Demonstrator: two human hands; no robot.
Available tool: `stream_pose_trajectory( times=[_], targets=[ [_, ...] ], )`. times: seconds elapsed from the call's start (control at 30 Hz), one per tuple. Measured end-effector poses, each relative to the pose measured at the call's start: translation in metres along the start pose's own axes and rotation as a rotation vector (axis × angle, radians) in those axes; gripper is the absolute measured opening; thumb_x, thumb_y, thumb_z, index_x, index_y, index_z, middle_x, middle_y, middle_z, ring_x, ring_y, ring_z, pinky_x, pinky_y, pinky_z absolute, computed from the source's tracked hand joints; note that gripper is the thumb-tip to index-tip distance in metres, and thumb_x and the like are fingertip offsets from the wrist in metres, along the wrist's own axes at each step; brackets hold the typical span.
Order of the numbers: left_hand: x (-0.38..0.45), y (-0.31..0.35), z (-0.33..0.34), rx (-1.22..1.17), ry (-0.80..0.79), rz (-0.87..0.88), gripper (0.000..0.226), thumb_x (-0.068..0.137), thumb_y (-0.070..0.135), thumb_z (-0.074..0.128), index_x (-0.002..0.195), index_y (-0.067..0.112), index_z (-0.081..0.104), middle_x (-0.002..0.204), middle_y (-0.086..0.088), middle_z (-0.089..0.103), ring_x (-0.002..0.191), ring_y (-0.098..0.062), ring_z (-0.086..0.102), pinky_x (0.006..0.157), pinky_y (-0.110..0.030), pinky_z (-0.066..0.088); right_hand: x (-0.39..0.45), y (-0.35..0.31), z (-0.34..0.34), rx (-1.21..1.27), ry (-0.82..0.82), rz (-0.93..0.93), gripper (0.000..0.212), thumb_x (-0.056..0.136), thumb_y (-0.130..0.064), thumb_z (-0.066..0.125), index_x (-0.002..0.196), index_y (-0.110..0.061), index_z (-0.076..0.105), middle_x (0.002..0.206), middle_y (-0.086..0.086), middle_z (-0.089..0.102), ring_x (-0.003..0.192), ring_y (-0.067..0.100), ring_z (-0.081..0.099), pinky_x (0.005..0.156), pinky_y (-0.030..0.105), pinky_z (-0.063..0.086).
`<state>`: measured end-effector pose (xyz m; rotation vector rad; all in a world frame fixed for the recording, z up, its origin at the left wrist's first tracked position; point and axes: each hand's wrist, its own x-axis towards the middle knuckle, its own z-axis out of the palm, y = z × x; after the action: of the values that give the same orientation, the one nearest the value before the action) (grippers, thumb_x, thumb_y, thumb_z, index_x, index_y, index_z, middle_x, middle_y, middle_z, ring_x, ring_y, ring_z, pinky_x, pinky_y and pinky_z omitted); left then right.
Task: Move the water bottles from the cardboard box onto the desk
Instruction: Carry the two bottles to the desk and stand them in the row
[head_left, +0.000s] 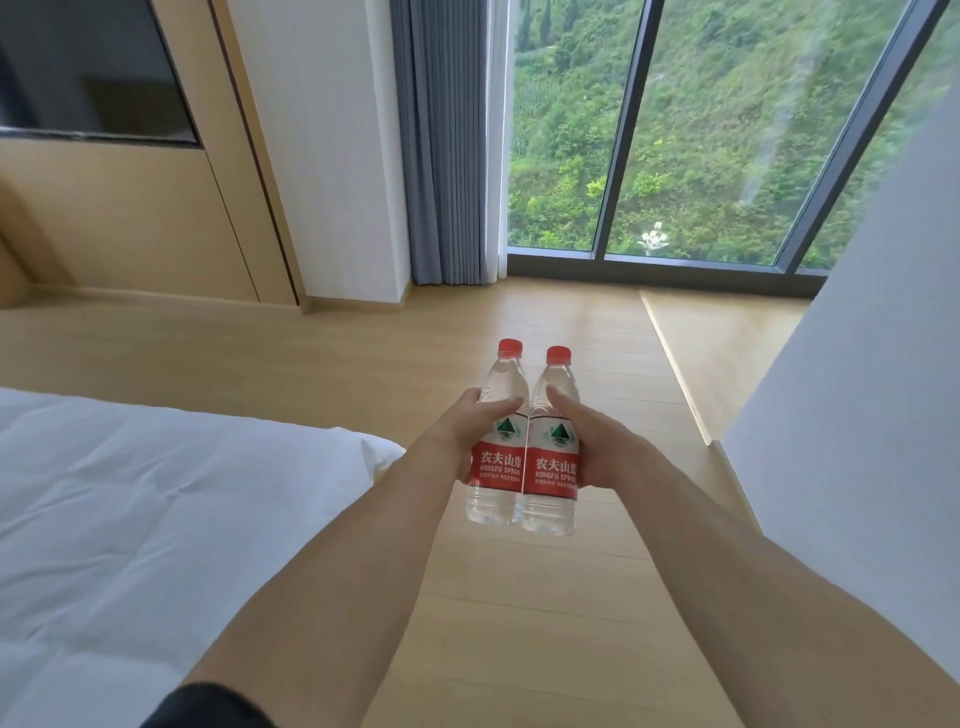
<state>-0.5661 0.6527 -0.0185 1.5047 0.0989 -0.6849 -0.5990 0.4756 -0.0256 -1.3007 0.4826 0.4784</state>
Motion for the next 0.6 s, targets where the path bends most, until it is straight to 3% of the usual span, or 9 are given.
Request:
stream_pose_trajectory(
  times=[0.2,0.27,0.37,0.43,0.53,0.6],
  targets=[
    [0.057,0.02,0.001,-0.021,-0.001,-0.006,0.06,0.088,0.038,0.075,0.136,0.021,0.042,0.12,-0.019,0.067,0.096,-0.038,0.073,0.078,-0.059,0.059,0.045,-0.033,-0.022,0.016,-0.103,0.003,0.056,0.098,-0.05,0.056,0.137,-0.011,0.054,0.132,0.019,0.065,0.112,0.037,0.065,0.107,0.056,0.045],
    [0.08,0.027,-0.002,-0.027,-0.03,-0.019,0.05,0.09,0.036,0.073,0.129,0.019,0.046,0.117,-0.02,0.069,0.091,-0.038,0.075,0.073,-0.056,0.06,0.063,-0.045,-0.028,0.006,-0.095,-0.003,0.053,0.098,-0.043,0.057,0.14,-0.01,0.051,0.133,0.02,0.064,0.108,0.036,0.065,0.108,0.056,0.044],
    [0.122,0.039,-0.008,-0.039,-0.065,-0.035,0.04,0.091,0.035,0.071,0.121,0.019,0.049,0.112,-0.02,0.071,0.078,-0.033,0.077,0.062,-0.048,0.06,0.098,-0.066,-0.037,0.029,-0.052,-0.018,0.052,0.098,-0.04,0.059,0.139,-0.009,0.05,0.134,0.021,0.063,0.119,0.039,0.063,0.109,0.055,0.043],
    [0.153,0.051,-0.014,-0.041,-0.072,-0.037,0.045,0.091,0.036,0.071,0.125,0.019,0.048,0.113,-0.019,0.07,0.082,-0.033,0.076,0.064,-0.049,0.061,0.126,-0.084,-0.04,0.034,-0.024,-0.027,0.053,0.098,-0.039,0.061,0.139,-0.008,0.05,0.134,0.021,0.063,0.125,0.039,0.06,0.11,0.056,0.043],
    [0.206,0.075,-0.028,-0.047,-0.079,-0.04,0.059,0.091,0.038,0.071,0.138,0.016,0.043,0.121,-0.021,0.068,0.099,-0.04,0.072,0.083,-0.058,0.058,0.175,-0.115,-0.043,0.048,0.008,-0.047,0.056,0.096,-0.038,0.064,0.14,-0.006,0.05,0.134,0.023,0.062,0.126,0.04,0.059,0.11,0.056,0.043],
    [0.24,0.094,-0.042,-0.058,-0.075,-0.039,0.062,0.09,0.038,0.072,0.14,0.016,0.042,0.121,-0.022,0.067,0.101,-0.041,0.071,0.086,-0.06,0.057,0.21,-0.139,-0.041,0.047,0.025,-0.054,0.057,0.095,-0.039,0.065,0.139,-0.005,0.05,0.132,0.023,0.063,0.125,0.04,0.06,0.109,0.056,0.044]
  ],
)
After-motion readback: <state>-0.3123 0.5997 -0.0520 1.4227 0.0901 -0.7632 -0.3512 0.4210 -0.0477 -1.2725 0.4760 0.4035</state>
